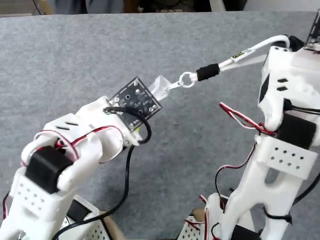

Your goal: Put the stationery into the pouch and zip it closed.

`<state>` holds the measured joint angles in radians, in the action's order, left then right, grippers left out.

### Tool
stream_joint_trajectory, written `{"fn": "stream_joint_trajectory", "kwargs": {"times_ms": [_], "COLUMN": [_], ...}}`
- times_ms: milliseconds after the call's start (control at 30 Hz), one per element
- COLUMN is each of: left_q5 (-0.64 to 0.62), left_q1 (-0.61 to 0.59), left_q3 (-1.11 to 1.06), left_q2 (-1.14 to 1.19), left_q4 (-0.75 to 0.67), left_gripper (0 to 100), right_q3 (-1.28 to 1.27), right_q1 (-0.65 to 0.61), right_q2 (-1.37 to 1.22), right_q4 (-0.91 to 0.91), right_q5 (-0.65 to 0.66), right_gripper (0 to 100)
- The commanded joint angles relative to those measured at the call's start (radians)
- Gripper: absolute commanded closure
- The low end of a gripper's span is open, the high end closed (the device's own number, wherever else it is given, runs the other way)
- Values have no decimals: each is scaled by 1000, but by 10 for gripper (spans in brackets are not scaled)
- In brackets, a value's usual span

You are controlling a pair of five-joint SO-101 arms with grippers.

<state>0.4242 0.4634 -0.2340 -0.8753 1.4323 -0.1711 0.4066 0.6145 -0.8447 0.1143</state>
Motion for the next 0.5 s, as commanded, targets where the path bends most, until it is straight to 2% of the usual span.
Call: {"fn": "stream_joint_trajectory", "kwargs": {"times_ms": [0, 233, 333, 467], "left_q5": [-57, -161, -256, -330], "left_q1": [-4, -15, -53, -64], "left_q3": [-51, -165, -223, -292], "left_q2": [-28, -25, -25, -23], "left_q4": [-84, -198, -278, -315], "left_gripper": [970, 970, 970, 884], "right_q3": [136, 252, 285, 337], "right_q1": [-26, -92, -107, -133], "right_q2": [13, 15, 16, 18], "right_q4": [-94, -196, -222, -269], "right_q5": [2, 2, 2, 2], "right_gripper": [986, 986, 986, 986]}}
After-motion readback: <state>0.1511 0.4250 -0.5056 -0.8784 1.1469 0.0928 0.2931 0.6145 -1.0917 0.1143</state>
